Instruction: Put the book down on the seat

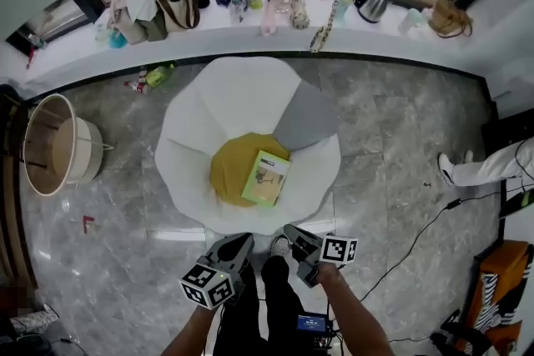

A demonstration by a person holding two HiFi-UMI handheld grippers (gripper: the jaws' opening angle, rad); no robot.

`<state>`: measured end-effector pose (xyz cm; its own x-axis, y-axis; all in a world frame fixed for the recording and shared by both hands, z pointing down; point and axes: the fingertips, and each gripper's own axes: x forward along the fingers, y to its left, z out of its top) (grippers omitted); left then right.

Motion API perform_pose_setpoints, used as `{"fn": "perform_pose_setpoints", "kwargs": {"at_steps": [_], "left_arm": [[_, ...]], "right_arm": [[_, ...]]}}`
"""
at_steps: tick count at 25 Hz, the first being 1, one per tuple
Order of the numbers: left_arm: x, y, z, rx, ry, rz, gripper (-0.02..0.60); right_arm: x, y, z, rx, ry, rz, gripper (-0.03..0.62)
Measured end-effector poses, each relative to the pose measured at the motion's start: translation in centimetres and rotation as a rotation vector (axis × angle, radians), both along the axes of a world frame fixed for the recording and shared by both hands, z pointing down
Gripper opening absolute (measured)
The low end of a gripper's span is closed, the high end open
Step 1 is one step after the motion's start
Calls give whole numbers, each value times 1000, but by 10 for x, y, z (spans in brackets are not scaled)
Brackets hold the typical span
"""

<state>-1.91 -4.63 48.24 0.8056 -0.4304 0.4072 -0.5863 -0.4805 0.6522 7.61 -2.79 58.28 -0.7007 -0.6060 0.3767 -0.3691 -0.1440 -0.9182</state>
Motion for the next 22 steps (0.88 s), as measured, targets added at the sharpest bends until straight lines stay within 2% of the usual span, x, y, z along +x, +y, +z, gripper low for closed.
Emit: {"fn": "perform_pose_setpoints", "kwargs": {"at_steps": [7,15,22], "left_arm": [[4,5,-76,46,51,-7,12],[8,34,-152,147,77,65,12],[-9,56,-185,162,128,16,12]], "right_arm": [[-10,4,-110,138,-12,-13,14],[-18,26,-219,319,37,-34,14],[-20,49,-277,421,77,-12,14]]}}
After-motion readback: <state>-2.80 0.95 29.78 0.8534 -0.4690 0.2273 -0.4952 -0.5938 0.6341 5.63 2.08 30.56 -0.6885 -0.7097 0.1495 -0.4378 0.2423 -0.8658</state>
